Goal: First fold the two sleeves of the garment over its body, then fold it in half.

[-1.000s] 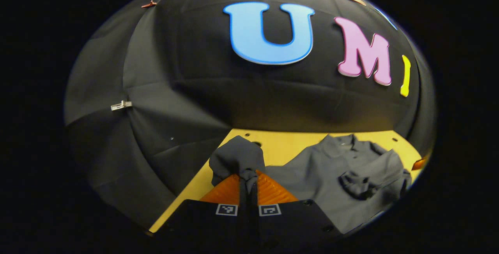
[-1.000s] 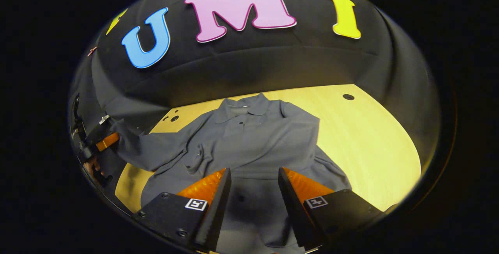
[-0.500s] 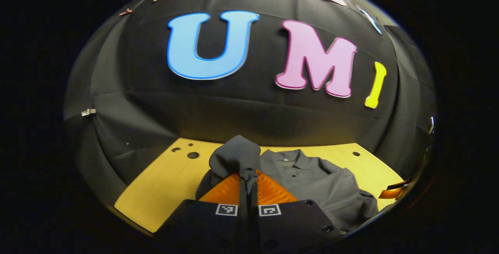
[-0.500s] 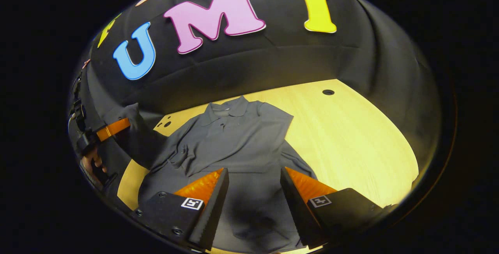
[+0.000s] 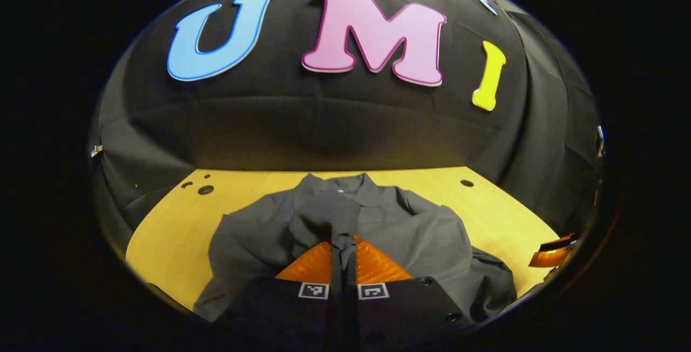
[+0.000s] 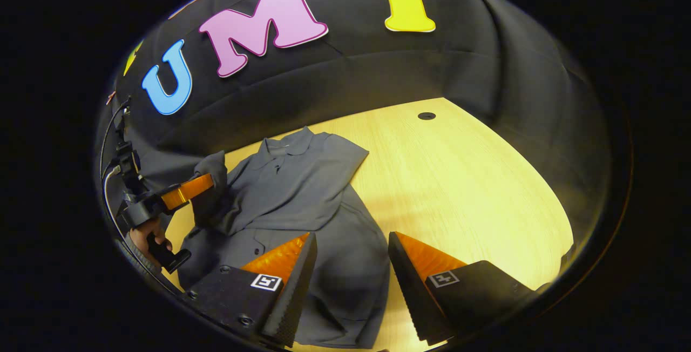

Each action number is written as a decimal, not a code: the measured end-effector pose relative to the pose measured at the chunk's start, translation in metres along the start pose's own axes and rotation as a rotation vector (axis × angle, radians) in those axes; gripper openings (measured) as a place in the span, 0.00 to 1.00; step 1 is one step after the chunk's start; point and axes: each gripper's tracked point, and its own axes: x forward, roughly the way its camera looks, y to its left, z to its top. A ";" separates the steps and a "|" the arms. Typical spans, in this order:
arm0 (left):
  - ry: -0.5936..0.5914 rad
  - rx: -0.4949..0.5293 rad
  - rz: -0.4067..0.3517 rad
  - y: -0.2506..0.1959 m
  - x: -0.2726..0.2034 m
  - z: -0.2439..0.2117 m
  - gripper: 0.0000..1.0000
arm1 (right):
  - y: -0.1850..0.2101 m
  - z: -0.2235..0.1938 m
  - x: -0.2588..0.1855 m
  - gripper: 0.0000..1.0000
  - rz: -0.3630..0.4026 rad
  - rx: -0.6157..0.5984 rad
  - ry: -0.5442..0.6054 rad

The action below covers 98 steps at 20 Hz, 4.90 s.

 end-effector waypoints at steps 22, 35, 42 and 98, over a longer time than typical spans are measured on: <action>0.087 -0.134 -0.225 -0.058 -0.066 -0.047 0.96 | -0.002 -0.012 -0.010 0.83 0.039 -0.046 0.046; 0.286 -0.040 0.009 0.128 -0.204 -0.158 0.96 | 0.027 -0.108 -0.056 0.98 -0.068 -0.097 0.157; 0.371 -0.029 0.047 0.142 -0.205 -0.201 0.95 | 0.021 -0.140 -0.032 0.99 -0.134 -0.100 0.213; -0.004 -0.248 -0.022 0.157 -0.022 0.098 0.05 | 0.125 0.170 0.077 0.05 0.111 -0.031 -0.286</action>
